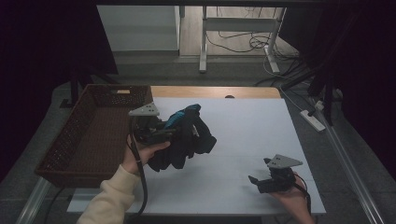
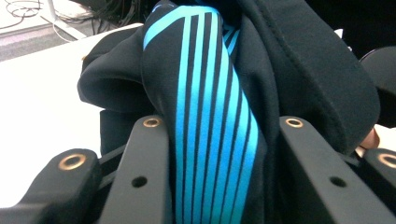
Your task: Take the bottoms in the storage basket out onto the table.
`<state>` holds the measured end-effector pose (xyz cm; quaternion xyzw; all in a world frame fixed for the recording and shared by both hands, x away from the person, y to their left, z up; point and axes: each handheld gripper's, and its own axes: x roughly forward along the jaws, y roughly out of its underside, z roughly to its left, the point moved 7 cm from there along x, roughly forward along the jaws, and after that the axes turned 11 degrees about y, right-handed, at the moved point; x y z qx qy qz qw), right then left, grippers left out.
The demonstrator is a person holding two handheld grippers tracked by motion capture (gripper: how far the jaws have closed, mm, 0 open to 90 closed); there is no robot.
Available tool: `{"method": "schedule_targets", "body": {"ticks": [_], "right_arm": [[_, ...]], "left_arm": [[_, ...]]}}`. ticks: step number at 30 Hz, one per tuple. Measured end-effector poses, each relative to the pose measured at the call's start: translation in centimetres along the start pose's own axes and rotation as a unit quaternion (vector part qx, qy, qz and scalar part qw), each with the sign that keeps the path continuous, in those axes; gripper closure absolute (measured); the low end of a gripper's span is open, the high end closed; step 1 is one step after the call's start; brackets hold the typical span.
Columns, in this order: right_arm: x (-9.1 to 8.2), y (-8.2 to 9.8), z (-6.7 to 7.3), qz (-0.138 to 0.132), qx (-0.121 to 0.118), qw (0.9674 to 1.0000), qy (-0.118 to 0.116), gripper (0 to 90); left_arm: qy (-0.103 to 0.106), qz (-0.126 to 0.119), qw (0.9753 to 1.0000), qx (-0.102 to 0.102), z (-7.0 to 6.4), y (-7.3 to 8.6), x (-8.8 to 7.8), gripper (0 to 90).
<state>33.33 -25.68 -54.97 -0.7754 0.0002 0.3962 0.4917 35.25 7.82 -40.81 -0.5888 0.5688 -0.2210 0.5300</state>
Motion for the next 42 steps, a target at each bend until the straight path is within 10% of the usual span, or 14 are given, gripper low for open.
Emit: {"method": "schedule_targets", "body": {"ticks": [42], "right_arm": [[0.1, 0.1, 0.0, 0.002, -0.004, 1.0, -0.002, 7.9]], "left_arm": [[-0.011, 0.083, 0.9959, -0.036, 4.0, 1.9, 7.7, 68.4]]}}
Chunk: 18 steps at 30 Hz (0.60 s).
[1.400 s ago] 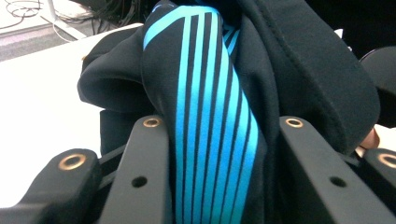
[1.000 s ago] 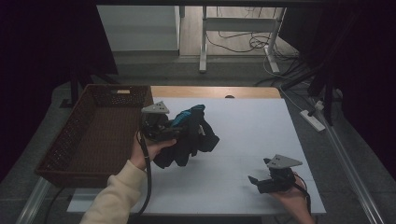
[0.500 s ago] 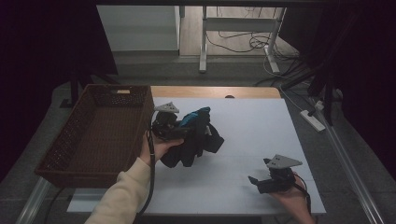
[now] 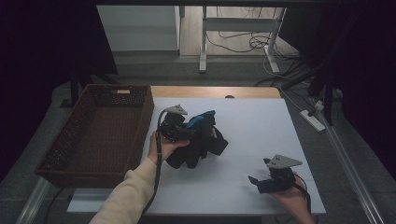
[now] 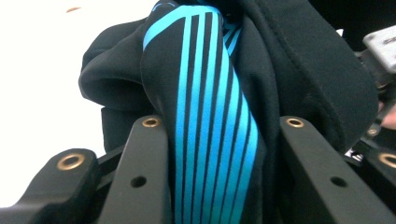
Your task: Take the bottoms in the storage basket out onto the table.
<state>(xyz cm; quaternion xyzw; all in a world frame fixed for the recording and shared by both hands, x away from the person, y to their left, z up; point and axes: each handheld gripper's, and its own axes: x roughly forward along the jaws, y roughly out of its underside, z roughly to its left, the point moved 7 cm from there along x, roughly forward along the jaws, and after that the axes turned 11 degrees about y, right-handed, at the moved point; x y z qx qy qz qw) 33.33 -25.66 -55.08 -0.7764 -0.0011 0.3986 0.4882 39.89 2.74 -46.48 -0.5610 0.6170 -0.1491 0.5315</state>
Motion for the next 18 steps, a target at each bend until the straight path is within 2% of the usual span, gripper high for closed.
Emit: {"method": "schedule_targets", "body": {"ticks": [3, 8, 18], "right_arm": [[0.0, 0.0, 0.0, 0.001, -0.001, 1.0, 0.0, 7.9], [0.0, 0.0, 0.0, 0.002, -0.001, 1.0, 0.0, 7.9], [0.1, 0.1, 0.0, 0.004, -0.004, 1.0, 0.001, 7.9]], "left_arm": [[-0.001, 0.011, 0.9999, -0.008, 0.6, 0.6, 0.9, 68.3], [0.004, 0.014, 0.9997, -0.018, 1.1, 0.9, 1.6, 68.1], [0.0, 0.037, 0.9992, -0.016, 1.4, 1.4, 3.0, 67.4]]}}
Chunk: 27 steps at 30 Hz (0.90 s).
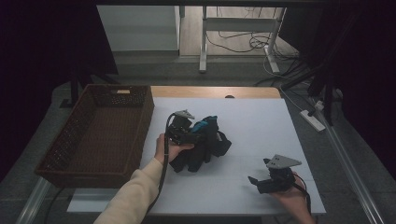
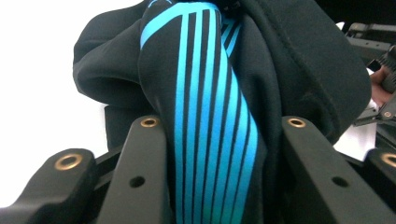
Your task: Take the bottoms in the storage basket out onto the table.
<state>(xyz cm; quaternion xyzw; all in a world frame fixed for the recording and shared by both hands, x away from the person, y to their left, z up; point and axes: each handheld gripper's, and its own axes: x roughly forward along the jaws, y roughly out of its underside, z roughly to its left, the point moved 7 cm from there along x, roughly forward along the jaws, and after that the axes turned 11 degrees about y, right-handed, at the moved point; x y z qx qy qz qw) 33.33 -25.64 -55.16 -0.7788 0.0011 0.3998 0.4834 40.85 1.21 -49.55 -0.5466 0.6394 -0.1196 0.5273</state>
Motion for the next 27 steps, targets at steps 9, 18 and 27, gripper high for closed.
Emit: {"method": "schedule_targets", "body": {"ticks": [9, 18, 27], "right_arm": [[0.0, 0.0, 0.0, 0.0, 0.0, 1.0, 0.002, 7.9], [0.0, 0.0, 0.0, 0.001, 0.0, 1.0, 0.001, 7.9], [0.0, 0.0, 0.0, 0.001, -0.002, 1.0, 0.001, 7.9]], "left_arm": [[0.001, 0.022, 0.9998, -0.003, 0.2, 0.6, 1.3, 66.9], [0.002, 0.052, 0.9986, -0.007, 0.5, 1.7, 3.0, 66.5], [0.001, 0.068, 0.9977, -0.006, 0.5, 2.3, 3.9, 65.8]]}}
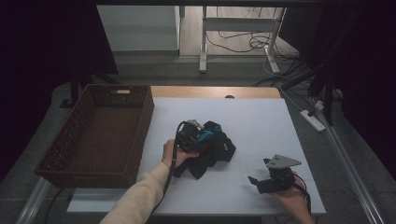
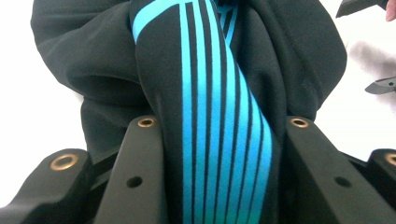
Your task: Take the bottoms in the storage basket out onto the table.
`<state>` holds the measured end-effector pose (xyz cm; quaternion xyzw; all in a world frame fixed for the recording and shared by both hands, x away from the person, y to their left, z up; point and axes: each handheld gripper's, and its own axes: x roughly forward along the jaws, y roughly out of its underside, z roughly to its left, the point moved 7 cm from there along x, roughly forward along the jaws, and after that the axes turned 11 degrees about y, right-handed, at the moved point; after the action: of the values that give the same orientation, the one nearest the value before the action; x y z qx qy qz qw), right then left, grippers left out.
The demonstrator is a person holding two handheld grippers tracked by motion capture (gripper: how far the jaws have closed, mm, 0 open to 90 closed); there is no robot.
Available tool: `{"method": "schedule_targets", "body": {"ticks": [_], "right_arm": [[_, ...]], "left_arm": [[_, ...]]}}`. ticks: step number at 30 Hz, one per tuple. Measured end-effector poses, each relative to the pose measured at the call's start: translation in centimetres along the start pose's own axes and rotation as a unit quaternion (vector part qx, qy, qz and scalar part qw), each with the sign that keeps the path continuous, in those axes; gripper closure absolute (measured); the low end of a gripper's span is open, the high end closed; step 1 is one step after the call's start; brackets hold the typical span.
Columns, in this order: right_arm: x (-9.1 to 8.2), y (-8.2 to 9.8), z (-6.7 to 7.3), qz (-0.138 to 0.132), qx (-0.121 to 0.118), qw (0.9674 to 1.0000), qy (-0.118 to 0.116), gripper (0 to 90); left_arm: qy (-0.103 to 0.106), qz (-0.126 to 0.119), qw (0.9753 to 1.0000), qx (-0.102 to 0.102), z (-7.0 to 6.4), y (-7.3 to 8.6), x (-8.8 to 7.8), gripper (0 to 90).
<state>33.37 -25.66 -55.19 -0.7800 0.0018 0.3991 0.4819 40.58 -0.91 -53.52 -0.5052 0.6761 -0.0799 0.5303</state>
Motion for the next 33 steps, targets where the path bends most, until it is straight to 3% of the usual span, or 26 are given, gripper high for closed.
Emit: {"method": "schedule_targets", "body": {"ticks": [17, 20, 25, 27, 33], "right_arm": [[0.0, 0.0, 0.0, 0.001, -0.001, 1.0, 0.0, 7.9], [0.0, 0.0, 0.0, 0.0, -0.001, 1.0, 0.0, 7.9], [0.0, 0.1, 0.0, 0.002, -0.001, 1.0, 0.0, 7.9], [0.0, 0.1, 0.0, 0.002, -0.001, 1.0, 0.001, 7.9], [0.0, 0.0, 0.0, 0.001, -0.002, 1.0, 0.001, 7.9]], "left_arm": [[0.008, 0.02, 0.9998, 0.004, 0.1, 0.2, 1.0, 57.8], [0.01, 0.019, 0.9997, 0.007, 0.0, 0.2, 0.9, 46.9], [-0.007, -0.003, 0.9999, 0.013, -0.2, -0.2, -0.1, 27.8], [-0.02, -0.029, 0.9993, 0.013, -0.3, -0.4, -1.4, 23.7], [-0.024, -0.057, 0.9979, 0.018, -0.7, -0.4, -3.8, 22.8]]}}
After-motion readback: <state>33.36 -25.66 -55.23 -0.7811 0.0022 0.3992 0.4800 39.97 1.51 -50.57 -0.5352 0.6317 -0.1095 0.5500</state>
